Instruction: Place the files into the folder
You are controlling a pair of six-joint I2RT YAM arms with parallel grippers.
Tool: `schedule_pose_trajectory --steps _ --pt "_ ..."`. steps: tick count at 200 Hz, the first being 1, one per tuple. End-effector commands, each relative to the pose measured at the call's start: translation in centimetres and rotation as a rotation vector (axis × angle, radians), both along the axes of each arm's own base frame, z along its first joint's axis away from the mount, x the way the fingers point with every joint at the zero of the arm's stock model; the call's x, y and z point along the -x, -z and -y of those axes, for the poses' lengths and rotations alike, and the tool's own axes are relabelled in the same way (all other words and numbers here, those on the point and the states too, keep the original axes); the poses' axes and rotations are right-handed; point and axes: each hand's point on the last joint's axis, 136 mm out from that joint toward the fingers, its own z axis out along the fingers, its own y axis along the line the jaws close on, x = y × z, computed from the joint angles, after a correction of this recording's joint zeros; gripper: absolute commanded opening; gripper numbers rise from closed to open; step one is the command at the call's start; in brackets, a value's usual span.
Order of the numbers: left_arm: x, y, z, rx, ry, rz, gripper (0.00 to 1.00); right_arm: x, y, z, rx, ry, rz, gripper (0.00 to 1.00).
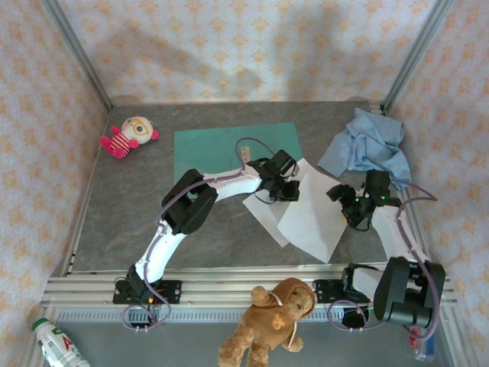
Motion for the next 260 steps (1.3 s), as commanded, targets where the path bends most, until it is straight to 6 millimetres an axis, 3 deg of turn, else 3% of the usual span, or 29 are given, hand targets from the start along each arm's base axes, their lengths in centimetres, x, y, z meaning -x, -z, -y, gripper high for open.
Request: schedule_pose_trajectory --steps 1,39,68,89,95,136,172,204,239,260 --pt "-1.4 -7.8 0.1 0.095 -0.009 0.088 0.0 -0.8 -3.6 -0.8 -0.019 -0.049 0.109 0.83" --pt "-2.1 -12.6 -2.2 0.103 -0.069 0.107 0.0 -2.2 -7.7 -3.3 -0.177 -0.117 0.25 0.85" --pt "-1.8 -16.6 -5.2 0.082 -0.119 0.135 0.0 -3.2 -10.7 -5.1 -0.327 -0.157 0.341 0.91" --pt "-1.7 -19.2 -7.0 0.094 -0.159 0.142 0.0 -3.9 -10.8 -6.3 -0.459 -0.184 0.31 0.93" --pt "-1.4 -21.4 -7.7 0.117 -0.17 0.169 0.0 -4.1 -10.7 -6.6 -0.493 -0.186 0.294 0.93" --pt "-0.8 -27.3 -10.3 0.169 -0.214 0.205 0.0 -5.1 -11.1 -8.2 -0.573 -0.2 0.302 0.96" --pt "0.1 -31.4 -10.7 0.24 -0.206 0.213 0.0 -6.0 -11.3 -10.4 -0.69 -0.203 0.264 0.97" --pt "0.8 -33.6 -10.5 0.297 -0.208 0.185 0.0 -6.2 -12.2 -12.1 -0.734 -0.209 0.271 0.99" --pt "1.4 -35.9 -9.9 0.381 -0.203 0.157 0.0 -7.0 -12.2 -12.4 -0.805 -0.158 0.254 1.0" --pt "1.7 -36.9 -9.6 0.434 -0.204 0.137 0.0 -7.7 -13.3 -12.4 -0.877 -0.13 0.293 1.0"
